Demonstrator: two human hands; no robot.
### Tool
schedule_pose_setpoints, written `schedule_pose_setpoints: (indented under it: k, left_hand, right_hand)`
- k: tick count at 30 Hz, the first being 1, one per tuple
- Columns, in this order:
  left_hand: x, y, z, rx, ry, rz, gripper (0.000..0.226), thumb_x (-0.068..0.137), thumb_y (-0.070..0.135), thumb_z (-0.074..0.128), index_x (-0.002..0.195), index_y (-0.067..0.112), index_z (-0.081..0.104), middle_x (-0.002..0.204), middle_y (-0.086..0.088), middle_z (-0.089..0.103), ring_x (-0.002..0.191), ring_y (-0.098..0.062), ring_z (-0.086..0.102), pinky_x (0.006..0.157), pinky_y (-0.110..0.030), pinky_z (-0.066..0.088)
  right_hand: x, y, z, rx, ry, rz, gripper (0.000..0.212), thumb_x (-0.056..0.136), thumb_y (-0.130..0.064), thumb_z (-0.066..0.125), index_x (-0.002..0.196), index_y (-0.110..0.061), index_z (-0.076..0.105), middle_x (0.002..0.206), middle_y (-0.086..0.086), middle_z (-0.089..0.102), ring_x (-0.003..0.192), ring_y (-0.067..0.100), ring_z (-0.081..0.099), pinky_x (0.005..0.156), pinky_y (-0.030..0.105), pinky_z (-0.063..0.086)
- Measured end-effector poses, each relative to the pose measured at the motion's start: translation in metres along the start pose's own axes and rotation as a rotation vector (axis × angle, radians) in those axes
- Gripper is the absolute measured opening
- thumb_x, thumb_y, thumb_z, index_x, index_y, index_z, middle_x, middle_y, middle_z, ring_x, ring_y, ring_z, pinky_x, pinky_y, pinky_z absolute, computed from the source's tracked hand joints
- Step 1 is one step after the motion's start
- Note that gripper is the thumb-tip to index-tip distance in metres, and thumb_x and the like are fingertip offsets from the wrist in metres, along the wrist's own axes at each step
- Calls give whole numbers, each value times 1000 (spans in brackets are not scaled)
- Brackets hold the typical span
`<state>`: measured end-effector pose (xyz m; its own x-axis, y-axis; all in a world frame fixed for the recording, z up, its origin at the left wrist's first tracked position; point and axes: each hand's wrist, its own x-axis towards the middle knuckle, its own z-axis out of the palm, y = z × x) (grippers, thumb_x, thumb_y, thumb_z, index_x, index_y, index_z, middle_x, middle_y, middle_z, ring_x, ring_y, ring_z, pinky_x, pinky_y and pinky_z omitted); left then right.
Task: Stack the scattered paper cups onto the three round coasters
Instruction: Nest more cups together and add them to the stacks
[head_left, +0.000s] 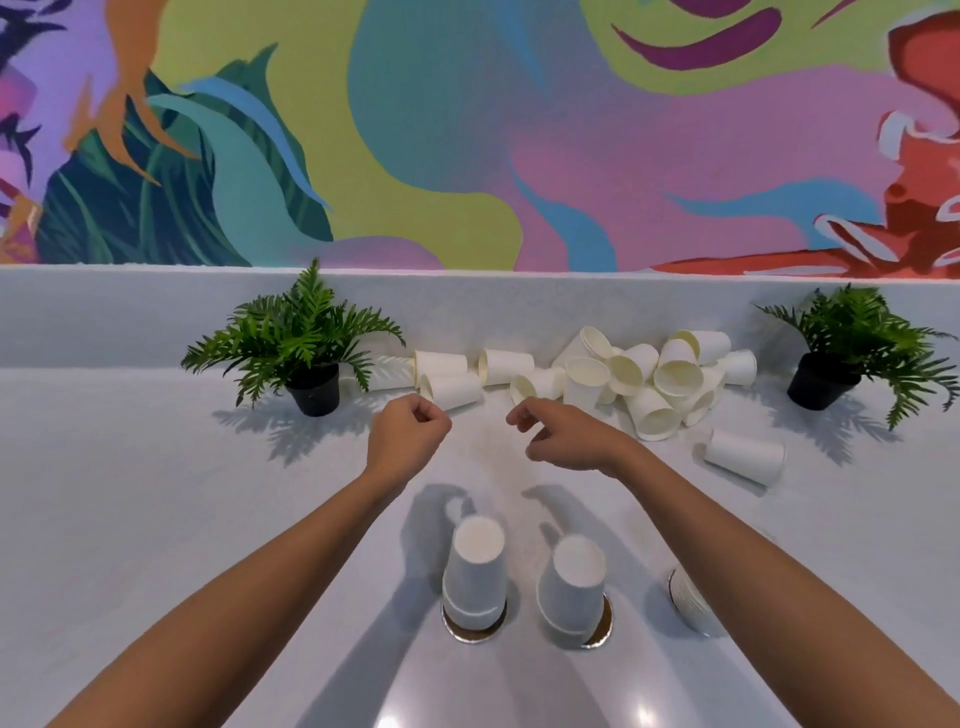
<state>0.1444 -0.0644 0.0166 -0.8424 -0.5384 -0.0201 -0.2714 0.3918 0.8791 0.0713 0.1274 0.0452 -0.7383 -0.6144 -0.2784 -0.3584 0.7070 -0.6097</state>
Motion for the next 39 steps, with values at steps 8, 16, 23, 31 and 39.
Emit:
schedule_pose_setpoints:
  k: [8,16,23,31,39]
  left_hand:
    - [69,-17,28,488,-70,87,33,82,21,64,114,14,57,118,-5,55,108,-24,53,81,-34,47]
    - [119,-31,55,830,-92,281,50,82,21,63,129,14,46,130,-5,46,119,-25,42,91,-36,45]
    - [147,-40,68,941,-86,346,49,82,20,61,128,17,45,129,-4,47,118,-25,44,91,-36,39]
    - [151,-51,77,973,-122,370,45,84,23,60,125,18,44,124,-4,51,112,-25,49,87,-35,40]
    - [147,-48,80,997,-181,372,48,82,30,61,125,17,42,119,-4,52,106,-25,51,83,-35,40]
  right_hand:
    - [73,37,-4,11,198,215,66,98,-36,48,151,-12,17,153,13,20,129,32,45,104,41,38]
    - [138,57,-2,-187,312,328,58,102,-43,27,151,-14,17,154,12,22,128,38,46,95,44,41]
    - [175,57,-4,-362,349,378,52,103,-45,21,145,-16,28,144,17,36,118,41,52,89,43,43]
    - [182,57,-2,-515,228,317,39,103,-29,25,135,-15,41,129,13,46,114,33,54,82,38,43]
    - [177,50,10,-366,266,437,34,99,-37,38,126,-17,46,139,14,31,102,35,58,71,32,37]
